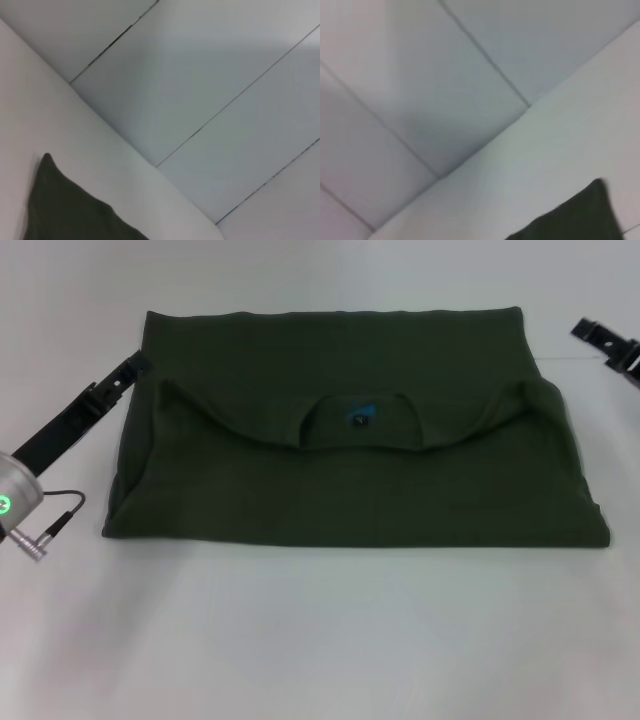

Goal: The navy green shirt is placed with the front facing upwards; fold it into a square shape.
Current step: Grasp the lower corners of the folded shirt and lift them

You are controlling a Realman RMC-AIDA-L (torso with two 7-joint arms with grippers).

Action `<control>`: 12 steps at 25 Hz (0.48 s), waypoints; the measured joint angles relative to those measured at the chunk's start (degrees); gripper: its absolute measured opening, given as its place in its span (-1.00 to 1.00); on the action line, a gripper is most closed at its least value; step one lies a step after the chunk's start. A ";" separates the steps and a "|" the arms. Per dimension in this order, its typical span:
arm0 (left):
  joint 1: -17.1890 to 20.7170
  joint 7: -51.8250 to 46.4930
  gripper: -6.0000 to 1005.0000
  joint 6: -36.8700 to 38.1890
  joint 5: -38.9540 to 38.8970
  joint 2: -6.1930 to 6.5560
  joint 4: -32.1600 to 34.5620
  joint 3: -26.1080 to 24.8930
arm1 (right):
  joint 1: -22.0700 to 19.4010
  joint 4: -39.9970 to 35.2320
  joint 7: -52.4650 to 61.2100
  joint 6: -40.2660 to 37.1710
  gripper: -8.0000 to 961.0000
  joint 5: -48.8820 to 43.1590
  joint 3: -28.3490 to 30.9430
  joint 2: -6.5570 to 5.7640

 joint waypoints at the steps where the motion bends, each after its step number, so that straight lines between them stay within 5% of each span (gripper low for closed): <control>1: 0.45 -0.31 0.73 0.79 0.02 0.22 0.07 0.00 | -0.35 0.05 0.10 0.00 0.61 0.87 0.02 -0.15; 5: 1.28 -4.93 0.82 2.08 1.92 1.20 1.02 1.15 | -1.85 -0.52 2.98 -0.82 0.95 1.13 -0.35 -0.78; 12: 1.64 -30.71 0.86 9.93 17.53 5.56 13.18 14.97 | -6.02 -0.54 11.44 -10.92 0.96 -5.06 -5.18 -5.34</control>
